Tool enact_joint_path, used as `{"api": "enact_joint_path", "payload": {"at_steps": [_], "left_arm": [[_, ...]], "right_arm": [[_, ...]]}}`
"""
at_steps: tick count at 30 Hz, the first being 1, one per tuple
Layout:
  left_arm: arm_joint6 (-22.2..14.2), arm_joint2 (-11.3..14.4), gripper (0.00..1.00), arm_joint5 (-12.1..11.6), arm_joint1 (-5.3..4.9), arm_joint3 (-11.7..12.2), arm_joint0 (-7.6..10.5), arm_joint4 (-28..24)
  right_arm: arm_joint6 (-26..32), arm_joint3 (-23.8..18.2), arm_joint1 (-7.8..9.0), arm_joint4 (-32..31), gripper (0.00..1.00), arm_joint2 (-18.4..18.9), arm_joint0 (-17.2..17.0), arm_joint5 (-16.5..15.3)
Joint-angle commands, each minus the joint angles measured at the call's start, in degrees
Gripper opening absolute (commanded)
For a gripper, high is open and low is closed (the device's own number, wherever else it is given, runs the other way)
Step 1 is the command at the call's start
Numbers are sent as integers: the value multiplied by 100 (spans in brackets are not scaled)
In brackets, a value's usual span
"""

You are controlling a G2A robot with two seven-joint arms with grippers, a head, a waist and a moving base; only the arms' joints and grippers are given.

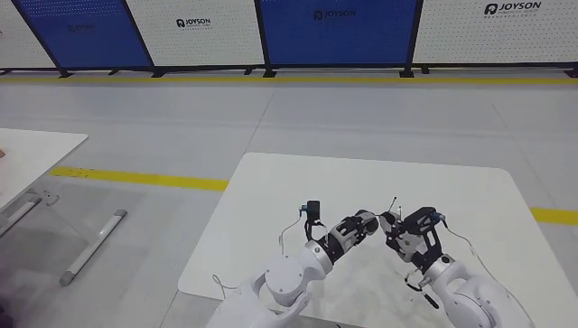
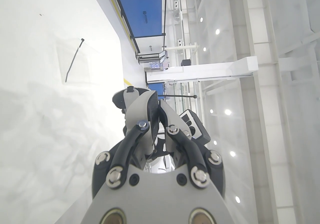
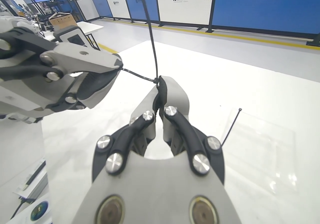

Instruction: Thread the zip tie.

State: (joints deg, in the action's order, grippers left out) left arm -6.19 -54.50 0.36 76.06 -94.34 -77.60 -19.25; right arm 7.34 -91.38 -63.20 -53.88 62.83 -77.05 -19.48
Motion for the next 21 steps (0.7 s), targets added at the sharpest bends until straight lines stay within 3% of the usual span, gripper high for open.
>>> {"api": "enact_joint_path", "payload": {"at_steps": [1, 21], "left_arm": [[14, -16, 0, -44, -1, -19, -16, 3], [12, -156, 0, -246, -14, -195, -152, -71]], "right_arm": [[41, 20, 3, -16, 0, -20, 17, 0], [258, 114, 21, -103, 0, -134, 110, 0]]}}
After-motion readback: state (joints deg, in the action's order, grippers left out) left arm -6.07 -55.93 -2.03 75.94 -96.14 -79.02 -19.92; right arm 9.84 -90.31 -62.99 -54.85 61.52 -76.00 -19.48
